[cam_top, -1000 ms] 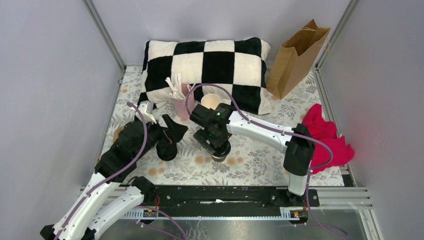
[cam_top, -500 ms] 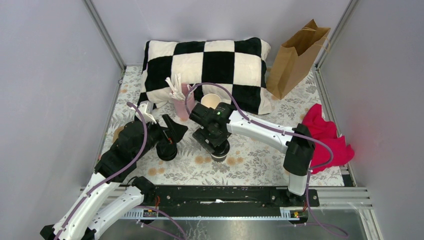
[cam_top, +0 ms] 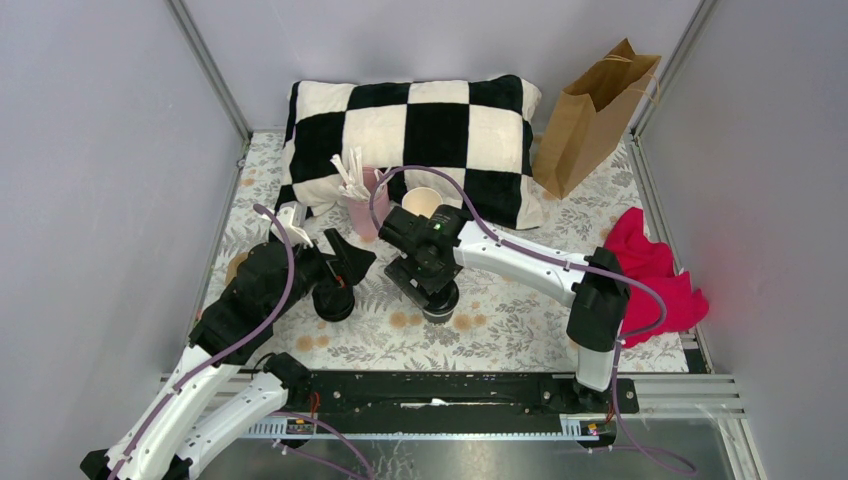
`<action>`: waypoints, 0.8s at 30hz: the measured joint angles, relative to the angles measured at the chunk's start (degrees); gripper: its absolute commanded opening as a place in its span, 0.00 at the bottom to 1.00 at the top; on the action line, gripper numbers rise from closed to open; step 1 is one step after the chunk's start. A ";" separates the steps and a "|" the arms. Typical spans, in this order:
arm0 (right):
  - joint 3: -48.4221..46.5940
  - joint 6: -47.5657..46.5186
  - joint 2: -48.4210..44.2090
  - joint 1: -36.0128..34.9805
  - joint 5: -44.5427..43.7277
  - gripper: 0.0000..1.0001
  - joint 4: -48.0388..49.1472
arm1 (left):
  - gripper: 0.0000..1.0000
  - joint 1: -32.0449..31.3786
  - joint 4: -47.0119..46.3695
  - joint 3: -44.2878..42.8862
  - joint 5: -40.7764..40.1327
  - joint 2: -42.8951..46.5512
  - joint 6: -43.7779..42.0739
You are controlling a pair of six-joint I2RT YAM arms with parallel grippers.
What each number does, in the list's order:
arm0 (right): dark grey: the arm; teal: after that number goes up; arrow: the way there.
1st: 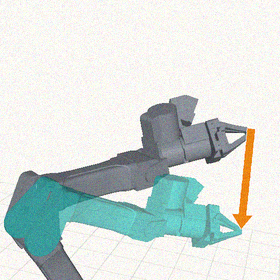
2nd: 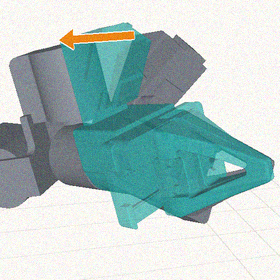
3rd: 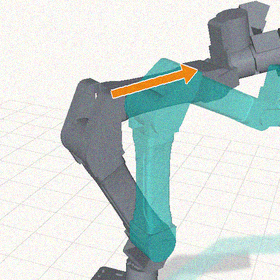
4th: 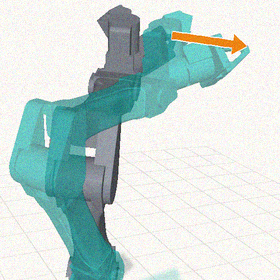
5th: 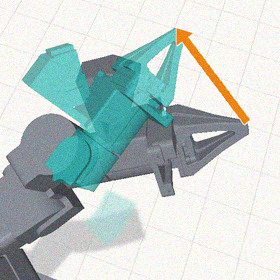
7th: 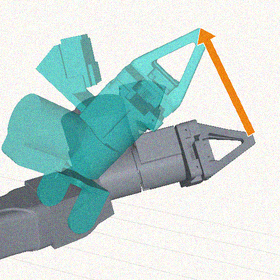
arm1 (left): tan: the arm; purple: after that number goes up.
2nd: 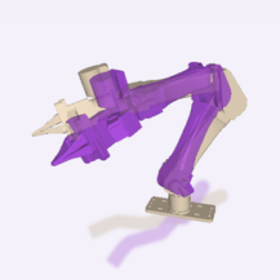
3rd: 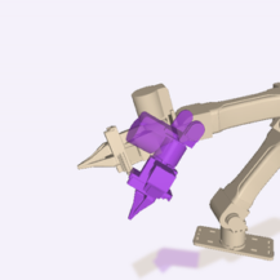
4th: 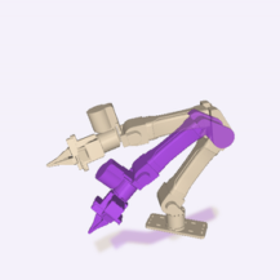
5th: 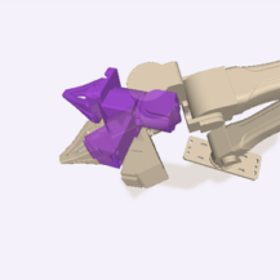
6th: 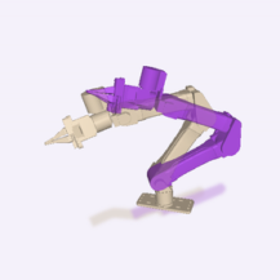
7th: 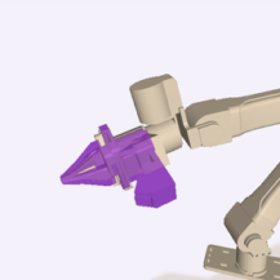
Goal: Pack the takeout coffee
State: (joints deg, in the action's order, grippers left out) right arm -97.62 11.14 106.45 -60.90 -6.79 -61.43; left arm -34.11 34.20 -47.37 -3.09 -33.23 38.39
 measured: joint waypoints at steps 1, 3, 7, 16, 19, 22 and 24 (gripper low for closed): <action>0.00 0.00 0.00 0.00 0.00 0.88 0.00 | 0.98 0.00 0.00 0.00 0.00 0.00 0.00; 0.00 0.00 0.00 0.00 0.00 0.88 0.00 | 0.98 0.00 0.00 0.00 0.00 0.00 0.00; 0.04 0.00 0.00 0.00 0.02 0.88 0.00 | 0.98 0.00 0.00 0.00 0.02 0.00 0.00; 0.48 -0.24 0.00 0.00 0.17 0.91 0.13 | 0.99 0.00 0.00 0.00 0.02 0.00 0.00; 0.79 -0.28 0.00 0.00 0.15 0.91 0.48 | 0.99 0.00 0.00 0.00 0.02 0.00 0.00; 1.03 -0.39 0.00 0.00 0.13 0.92 0.50 | 0.99 0.00 0.00 0.00 0.02 0.00 0.00; 1.20 -0.42 0.00 0.00 0.13 0.92 0.55 | 0.99 0.00 0.00 0.00 0.02 0.00 0.00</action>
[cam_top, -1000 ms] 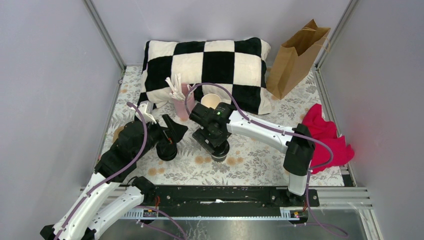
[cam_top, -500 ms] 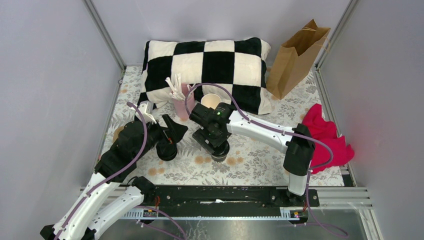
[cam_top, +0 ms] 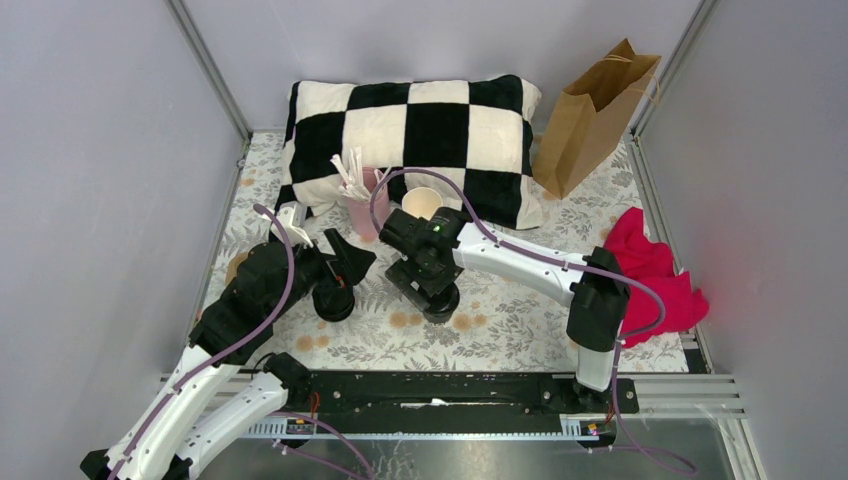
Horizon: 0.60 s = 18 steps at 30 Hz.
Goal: Pack the takeout coffee
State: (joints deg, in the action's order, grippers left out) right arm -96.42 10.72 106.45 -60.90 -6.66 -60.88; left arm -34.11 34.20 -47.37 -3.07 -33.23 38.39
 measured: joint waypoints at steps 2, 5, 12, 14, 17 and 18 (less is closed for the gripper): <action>0.24 -0.02 0.00 0.00 -0.04 0.93 0.11 | 0.99 0.00 0.00 0.00 0.00 0.00 0.00; 0.39 -0.02 0.00 0.00 -0.20 0.97 0.13 | 0.99 0.00 0.00 0.00 0.00 0.00 0.00; -0.13 0.02 -0.07 0.00 -0.50 1.00 -0.26 | 0.99 0.00 0.00 0.00 0.02 0.00 0.04; -0.70 0.09 -0.79 0.00 -0.85 1.00 -0.44 | 0.99 0.00 0.00 0.00 0.11 0.00 0.15; -0.85 0.37 -4.28 0.00 -0.94 1.00 -0.35 | 0.99 0.00 -0.02 0.07 0.79 -0.22 0.68; -0.33 0.50 -6.10 0.00 -0.94 1.00 0.33 | 0.99 0.00 0.00 0.20 1.11 -0.37 0.92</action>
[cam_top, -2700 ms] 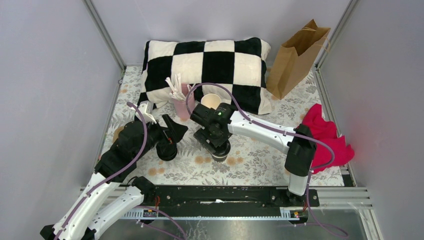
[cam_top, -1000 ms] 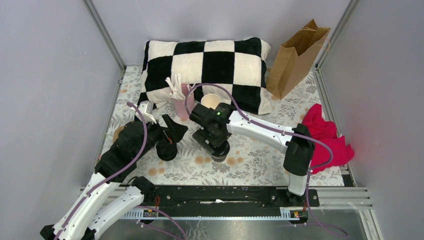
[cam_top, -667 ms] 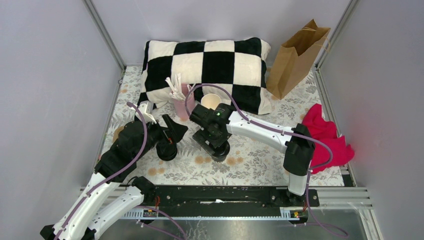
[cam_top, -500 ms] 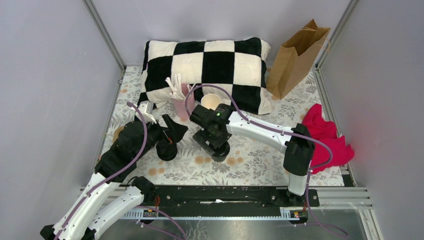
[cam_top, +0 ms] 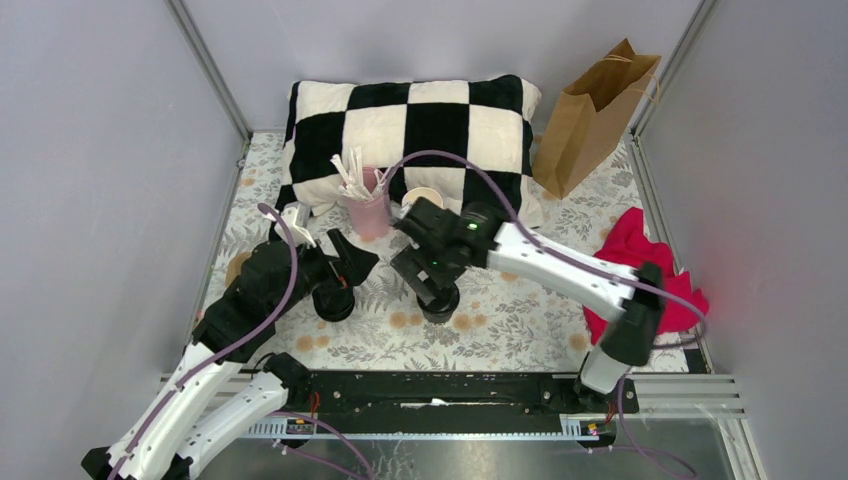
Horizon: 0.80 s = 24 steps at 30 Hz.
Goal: Pack the takeout coffee
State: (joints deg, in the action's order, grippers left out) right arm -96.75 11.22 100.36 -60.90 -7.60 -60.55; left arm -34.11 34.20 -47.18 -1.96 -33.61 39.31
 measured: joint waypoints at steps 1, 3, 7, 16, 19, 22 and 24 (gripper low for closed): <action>1.38 0.17 -2.86 0.24 0.11 1.00 1.25 | 0.99 0.00 0.02 0.20 0.42 -0.28 0.31; 6.16 0.50 -9.55 1.44 1.73 1.00 3.96 | 0.99 0.00 -0.15 0.85 1.88 -1.07 1.09; 20.17 1.01 -23.45 10.49 10.27 1.00 11.76 | 0.96 0.00 -2.43 3.65 8.15 -5.03 2.80; 44.39 7.26 -28.22 29.35 41.72 0.83 33.48 | 0.84 -0.11 -19.39 17.07 23.96 -18.91 10.23; 47.74 10.47 -27.08 31.19 49.18 0.78 40.17 | 0.76 -0.13 -25.03 19.02 26.82 -21.66 12.68; 49.81 13.09 -25.22 32.61 54.93 0.76 47.15 | 0.75 -0.13 -31.85 20.24 29.03 -24.44 15.26; 50.90 14.16 -23.78 33.22 57.33 0.75 50.49 | 0.75 -0.13 -35.52 21.64 29.73 -24.76 16.61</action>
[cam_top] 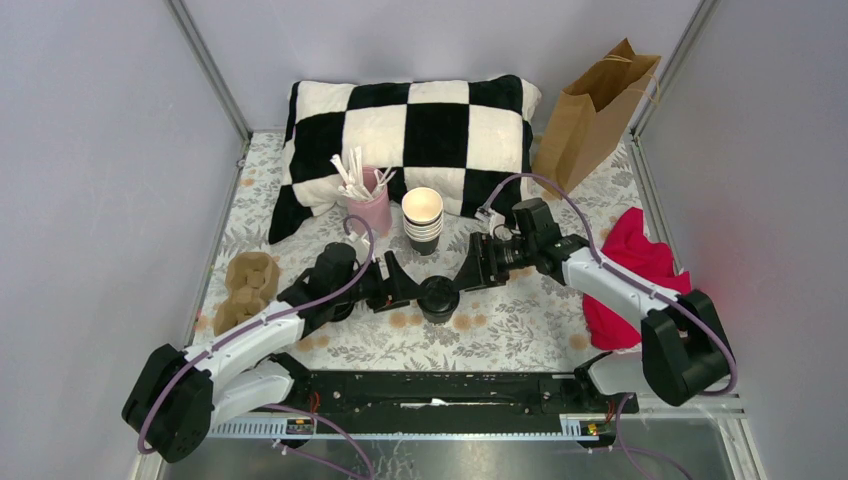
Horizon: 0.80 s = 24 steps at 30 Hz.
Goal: Pack the takeout coffee
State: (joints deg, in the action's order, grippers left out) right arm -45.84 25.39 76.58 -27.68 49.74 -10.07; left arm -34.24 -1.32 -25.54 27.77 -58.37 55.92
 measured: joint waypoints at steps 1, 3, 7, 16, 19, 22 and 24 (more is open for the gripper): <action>0.55 0.46 0.87 0.15 1.14 0.73 1.53 | 0.75 0.00 -1.22 0.68 0.24 0.11 0.68; 1.29 0.92 2.27 0.26 2.36 0.69 3.50 | 0.74 0.00 -2.38 1.20 0.33 0.13 1.38; 2.25 1.55 4.90 0.26 3.63 0.66 5.92 | 0.69 0.00 -3.23 1.25 0.11 0.13 1.55; 2.54 1.97 8.94 0.31 5.01 0.57 10.32 | 0.60 0.02 -4.98 1.25 -1.60 -0.39 1.57; 2.54 2.16 9.97 0.31 5.46 0.58 10.93 | 0.56 0.02 -6.47 1.27 -1.70 -1.75 1.62; 2.54 2.51 10.08 0.31 5.70 0.60 11.15 | 0.55 0.02 -6.75 1.60 -2.14 -2.62 1.60; 2.54 2.84 10.08 0.31 5.81 0.62 11.50 | 0.53 0.02 -6.80 2.29 -2.56 -2.64 1.57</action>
State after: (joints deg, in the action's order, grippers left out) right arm -43.31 28.23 86.65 -27.38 55.55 1.43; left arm -34.22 -8.12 -23.24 25.21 -61.01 57.49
